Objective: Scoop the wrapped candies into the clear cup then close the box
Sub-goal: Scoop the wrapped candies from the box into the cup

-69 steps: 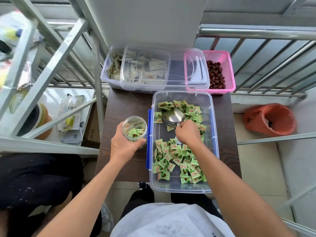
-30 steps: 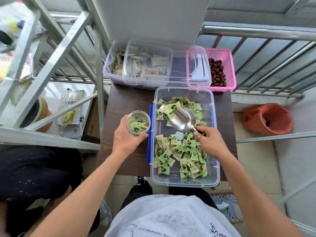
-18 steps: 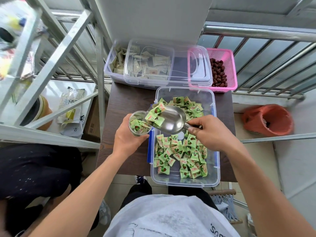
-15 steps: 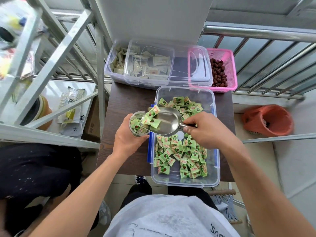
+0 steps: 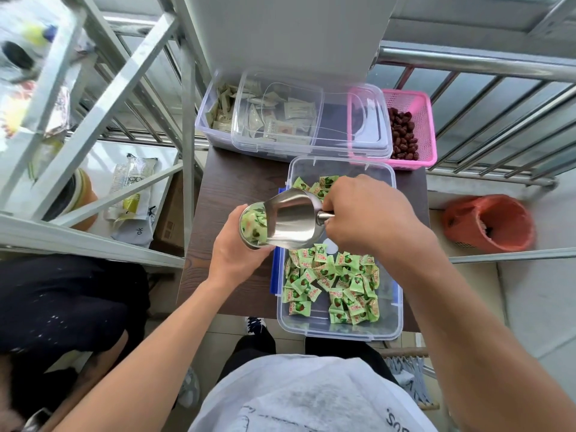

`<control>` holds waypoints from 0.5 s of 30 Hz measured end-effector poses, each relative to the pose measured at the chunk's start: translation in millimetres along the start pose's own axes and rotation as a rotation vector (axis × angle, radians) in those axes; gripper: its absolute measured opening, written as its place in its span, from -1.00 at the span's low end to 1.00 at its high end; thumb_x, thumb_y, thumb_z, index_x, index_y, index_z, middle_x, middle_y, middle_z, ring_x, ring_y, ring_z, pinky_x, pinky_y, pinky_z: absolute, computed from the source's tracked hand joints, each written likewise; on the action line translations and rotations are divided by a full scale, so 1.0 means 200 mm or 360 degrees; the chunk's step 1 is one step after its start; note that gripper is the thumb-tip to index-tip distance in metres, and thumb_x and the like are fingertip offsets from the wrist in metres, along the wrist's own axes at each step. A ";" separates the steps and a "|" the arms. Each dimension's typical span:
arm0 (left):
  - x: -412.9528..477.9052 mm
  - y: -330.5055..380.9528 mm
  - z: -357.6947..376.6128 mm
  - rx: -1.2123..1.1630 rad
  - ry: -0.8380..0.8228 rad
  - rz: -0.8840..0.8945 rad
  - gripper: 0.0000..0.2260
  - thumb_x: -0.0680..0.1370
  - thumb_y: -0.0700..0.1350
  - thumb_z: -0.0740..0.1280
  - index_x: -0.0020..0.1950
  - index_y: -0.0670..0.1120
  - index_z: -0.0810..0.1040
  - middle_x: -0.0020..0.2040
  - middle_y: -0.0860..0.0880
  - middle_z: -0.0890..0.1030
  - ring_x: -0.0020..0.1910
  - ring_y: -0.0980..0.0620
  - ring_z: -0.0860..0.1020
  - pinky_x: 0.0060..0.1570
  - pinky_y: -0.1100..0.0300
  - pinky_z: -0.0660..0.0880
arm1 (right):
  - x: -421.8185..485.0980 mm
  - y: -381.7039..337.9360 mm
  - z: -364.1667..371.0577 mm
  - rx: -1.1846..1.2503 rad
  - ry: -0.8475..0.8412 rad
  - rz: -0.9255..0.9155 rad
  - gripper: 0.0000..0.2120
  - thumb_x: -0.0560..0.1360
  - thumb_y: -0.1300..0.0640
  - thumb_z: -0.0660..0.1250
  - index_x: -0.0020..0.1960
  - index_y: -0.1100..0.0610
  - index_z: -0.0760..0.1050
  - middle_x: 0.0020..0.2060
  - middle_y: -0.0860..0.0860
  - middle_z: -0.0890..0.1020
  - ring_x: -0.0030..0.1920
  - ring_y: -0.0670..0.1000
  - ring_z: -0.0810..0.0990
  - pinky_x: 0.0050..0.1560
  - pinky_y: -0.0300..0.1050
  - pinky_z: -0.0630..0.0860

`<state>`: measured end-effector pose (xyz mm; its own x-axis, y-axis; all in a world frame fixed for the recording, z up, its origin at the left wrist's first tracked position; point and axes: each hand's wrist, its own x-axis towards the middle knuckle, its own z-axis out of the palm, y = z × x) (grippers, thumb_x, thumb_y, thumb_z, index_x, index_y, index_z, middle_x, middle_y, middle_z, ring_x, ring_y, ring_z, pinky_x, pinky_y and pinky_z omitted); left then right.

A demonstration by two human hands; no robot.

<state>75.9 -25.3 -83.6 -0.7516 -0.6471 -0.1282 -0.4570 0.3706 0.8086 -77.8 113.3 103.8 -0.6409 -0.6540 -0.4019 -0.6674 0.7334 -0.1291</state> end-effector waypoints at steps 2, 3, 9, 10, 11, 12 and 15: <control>0.00 0.00 0.00 0.0006 -0.0006 0.0019 -0.21 0.29 -0.06 0.68 0.22 0.52 0.28 0.08 0.45 0.52 0.09 0.45 0.50 0.04 0.53 0.37 | 0.00 0.01 -0.01 0.0009 0.0009 -0.0005 -0.82 0.37 0.19 0.32 -0.04 0.07 0.58 -0.35 -0.03 0.37 -0.19 0.19 0.48 -0.25 -0.09 0.33; 0.00 -0.01 0.00 0.0013 -0.0008 0.0030 -0.20 0.29 -0.07 0.67 0.21 0.53 0.28 0.08 0.48 0.51 0.08 0.46 0.50 0.04 0.53 0.37 | 0.00 0.03 -0.01 0.0025 0.0013 -0.0013 -0.81 0.36 0.18 0.32 -0.04 0.08 0.59 -0.35 -0.02 0.39 -0.18 0.19 0.50 -0.25 -0.08 0.35; 0.01 -0.04 0.00 -0.0036 0.0107 -0.0087 -0.27 0.28 -0.01 0.68 0.30 0.20 0.35 0.08 0.26 0.54 0.10 0.20 0.54 0.11 0.36 0.45 | 0.04 0.25 0.04 0.0236 0.0007 0.0133 -0.86 0.36 0.07 0.31 -0.15 0.12 0.57 -0.31 0.06 0.57 -0.24 0.16 0.56 -0.22 -0.03 0.55; 0.02 -0.04 0.00 -0.0041 0.0122 -0.0099 -0.28 0.27 0.01 0.68 0.30 0.19 0.36 0.07 0.24 0.55 0.09 0.18 0.55 0.09 0.39 0.44 | 0.06 0.30 0.06 0.0250 0.0004 0.0205 -0.86 0.37 0.07 0.30 -0.17 0.13 0.55 -0.33 0.07 0.55 -0.27 0.17 0.55 -0.24 -0.05 0.51; 0.02 -0.04 0.00 -0.0033 0.0122 -0.0084 -0.28 0.27 0.01 0.68 0.29 0.19 0.36 0.06 0.26 0.54 0.08 0.17 0.55 0.07 0.43 0.41 | 0.08 0.35 0.09 0.0240 0.0000 0.0281 -0.84 0.37 0.07 0.29 -0.18 0.15 0.54 -0.34 0.08 0.54 -0.28 0.18 0.54 -0.25 -0.06 0.49; 0.03 -0.03 0.00 -0.0029 0.0132 -0.0074 -0.29 0.27 0.01 0.68 0.29 0.18 0.37 0.04 0.27 0.53 0.07 0.17 0.55 0.04 0.47 0.39 | 0.09 0.39 0.13 0.0219 -0.0021 0.0353 -0.82 0.36 0.07 0.27 -0.17 0.17 0.53 -0.33 0.11 0.54 -0.28 0.19 0.53 -0.23 -0.07 0.50; 0.05 -0.02 -0.02 0.0029 0.0092 -0.0083 -0.31 0.27 0.00 0.68 0.26 0.17 0.38 -0.01 0.28 0.52 0.05 0.13 0.55 0.06 0.35 0.41 | 0.10 0.48 0.25 0.0180 -0.0190 0.0506 -0.85 0.38 0.08 0.26 -0.17 0.17 0.44 -0.21 0.18 0.56 -0.21 0.20 0.51 -0.10 -0.02 0.58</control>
<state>72.2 -35.0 -85.9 -0.6981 -0.7030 -0.1360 -0.5036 0.3471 0.7912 -135.8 179.3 38.5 -0.7565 -0.3681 -0.5405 -0.3909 0.9172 -0.0774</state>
